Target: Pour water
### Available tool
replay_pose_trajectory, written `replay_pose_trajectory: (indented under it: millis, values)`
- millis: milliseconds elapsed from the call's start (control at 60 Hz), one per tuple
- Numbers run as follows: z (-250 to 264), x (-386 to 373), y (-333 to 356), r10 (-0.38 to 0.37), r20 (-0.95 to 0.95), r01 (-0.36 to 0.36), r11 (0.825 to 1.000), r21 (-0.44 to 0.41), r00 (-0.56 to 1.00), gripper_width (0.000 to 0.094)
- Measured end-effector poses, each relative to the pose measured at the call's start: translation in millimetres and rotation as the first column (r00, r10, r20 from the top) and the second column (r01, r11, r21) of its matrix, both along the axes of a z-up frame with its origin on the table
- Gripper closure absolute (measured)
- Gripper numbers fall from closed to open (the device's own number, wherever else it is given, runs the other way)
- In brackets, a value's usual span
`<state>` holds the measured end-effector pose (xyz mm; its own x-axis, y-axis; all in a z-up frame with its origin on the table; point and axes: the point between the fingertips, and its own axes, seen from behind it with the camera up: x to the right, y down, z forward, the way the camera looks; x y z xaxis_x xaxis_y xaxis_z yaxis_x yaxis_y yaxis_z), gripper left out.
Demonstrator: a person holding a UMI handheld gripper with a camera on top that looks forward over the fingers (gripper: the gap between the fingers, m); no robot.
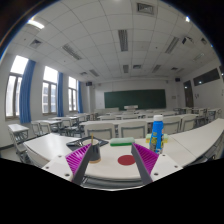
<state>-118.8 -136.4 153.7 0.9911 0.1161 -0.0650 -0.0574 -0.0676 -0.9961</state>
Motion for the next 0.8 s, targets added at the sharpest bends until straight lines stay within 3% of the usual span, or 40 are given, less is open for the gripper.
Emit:
replay_pose_trajectory:
  millis: [217, 433, 683, 733, 767, 800]
  values:
    - [-10.0, 73.9, 34.0, -0.102, 0.017, 0.102, 0.995, 0.012, 0.995, 0.0110]
    - [-25.9, 156.2, 95.4, -0.244, 0.044, 0.245, 0.969, -0.017, 0.969, 0.0110]
    - [-66.5, 181.4, 191.9, -0.221, 0.067, 0.226, 0.970, -0.087, 0.973, 0.0129]
    - [-74.5, 183.3, 202.9, -0.206, 0.090, 0.215, 0.971, -0.107, 0.974, 0.0222]
    - [-78.5, 180.6, 206.7, -0.206, 0.104, 0.218, 0.969, -0.119, 0.973, 0.0367]
    - [-80.4, 180.3, 208.1, -0.218, 0.097, 0.227, 0.970, -0.092, 0.971, 0.0379]
